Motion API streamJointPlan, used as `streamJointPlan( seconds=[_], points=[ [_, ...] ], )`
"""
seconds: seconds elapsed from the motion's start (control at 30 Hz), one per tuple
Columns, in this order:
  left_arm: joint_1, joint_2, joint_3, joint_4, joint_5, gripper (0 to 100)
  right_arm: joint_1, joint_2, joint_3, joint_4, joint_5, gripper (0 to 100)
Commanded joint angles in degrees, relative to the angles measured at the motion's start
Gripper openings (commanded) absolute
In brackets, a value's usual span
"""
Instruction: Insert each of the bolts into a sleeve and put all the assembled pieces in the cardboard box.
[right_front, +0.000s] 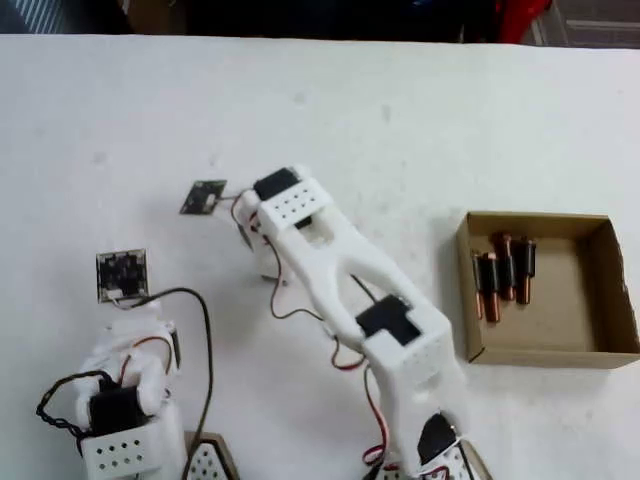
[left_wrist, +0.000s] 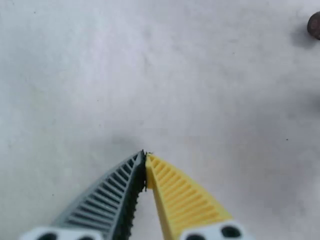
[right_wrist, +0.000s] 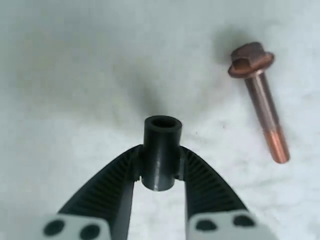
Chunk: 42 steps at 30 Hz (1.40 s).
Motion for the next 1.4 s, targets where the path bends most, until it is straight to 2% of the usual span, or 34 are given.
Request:
streamJointPlan(
  seconds=[0.0,0.57,0.77,1.03,1.37],
  points=[
    [-0.5,-0.4,-0.1,-1.2,-0.5,2,0.6,-9.5,-0.9,3.6,-2.7,1.7],
    [-0.4,-0.4,-0.1,-1.2,-0.5,2,0.7,-40.5,-0.5,19.1,-10.3,1.7],
    [-0.3,-0.4,-0.1,-1.2,-0.5,2,3.9,-50.0,6.2,19.4,-10.3,1.7],
    [-0.2,-0.4,-0.1,-1.2,-0.5,2,12.1,-67.1,25.0,10.7,-10.2,1.7],
    [2.2,-0.4,-0.1,-0.8,-0.5,2,13.8,-86.7,52.0,-5.6,-10.2,1.7]
  ],
)
